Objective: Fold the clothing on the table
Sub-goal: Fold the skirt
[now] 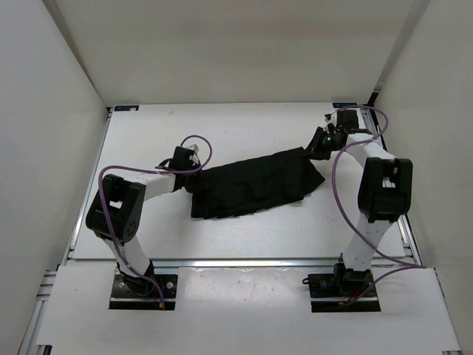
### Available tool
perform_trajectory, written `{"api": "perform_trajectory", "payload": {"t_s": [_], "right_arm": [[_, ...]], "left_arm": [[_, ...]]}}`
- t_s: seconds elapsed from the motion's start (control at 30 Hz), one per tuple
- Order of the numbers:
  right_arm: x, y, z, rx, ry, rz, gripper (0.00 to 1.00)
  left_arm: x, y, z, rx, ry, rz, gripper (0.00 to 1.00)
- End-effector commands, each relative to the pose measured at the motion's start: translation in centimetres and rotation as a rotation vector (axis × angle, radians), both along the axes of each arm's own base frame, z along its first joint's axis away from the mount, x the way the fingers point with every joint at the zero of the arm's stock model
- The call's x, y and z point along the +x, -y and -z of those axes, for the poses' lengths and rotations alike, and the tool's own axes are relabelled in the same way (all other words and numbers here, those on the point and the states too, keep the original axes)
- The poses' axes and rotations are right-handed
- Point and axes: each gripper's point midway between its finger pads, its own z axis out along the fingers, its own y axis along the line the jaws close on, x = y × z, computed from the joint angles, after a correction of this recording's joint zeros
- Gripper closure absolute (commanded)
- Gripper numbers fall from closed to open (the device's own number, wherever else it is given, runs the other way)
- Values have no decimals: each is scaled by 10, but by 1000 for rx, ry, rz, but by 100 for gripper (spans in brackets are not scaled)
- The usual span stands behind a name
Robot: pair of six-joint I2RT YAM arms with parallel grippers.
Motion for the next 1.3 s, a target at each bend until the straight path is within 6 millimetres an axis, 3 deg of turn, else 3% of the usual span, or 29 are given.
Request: {"api": "perform_trajectory", "payload": {"t_s": [0.0,0.13,0.17,0.23,0.27,0.4,0.57,0.9,1.27], "right_arm": [[38,11,21,45,21,50,83],[64,26,10,-52,94,76,66],[65,34,9,-104,113,75,54],[66,43,-8,-181,171,48,15],[65,49,-8,-187,171,38,14],[52,68,22,-145,75,40,14],[22,52,49,5,-20,-8,24],[-7,-6,53,181,-37,-176,25],[-52,-40,65,299,-129,-251,39]], "left_arm": [[-15,2,3,29,-35,30,100],[-15,5,-3,12,-25,32,100],[-15,7,-7,6,-20,32,100],[-15,3,-9,0,-20,14,100],[-15,4,-10,-10,-19,12,100],[-15,-4,-14,-20,-17,-5,100],[-11,-17,-15,-11,-16,-39,100],[-13,-13,-15,-9,-17,-27,100],[-12,-13,-14,-3,-15,-28,100]]}}
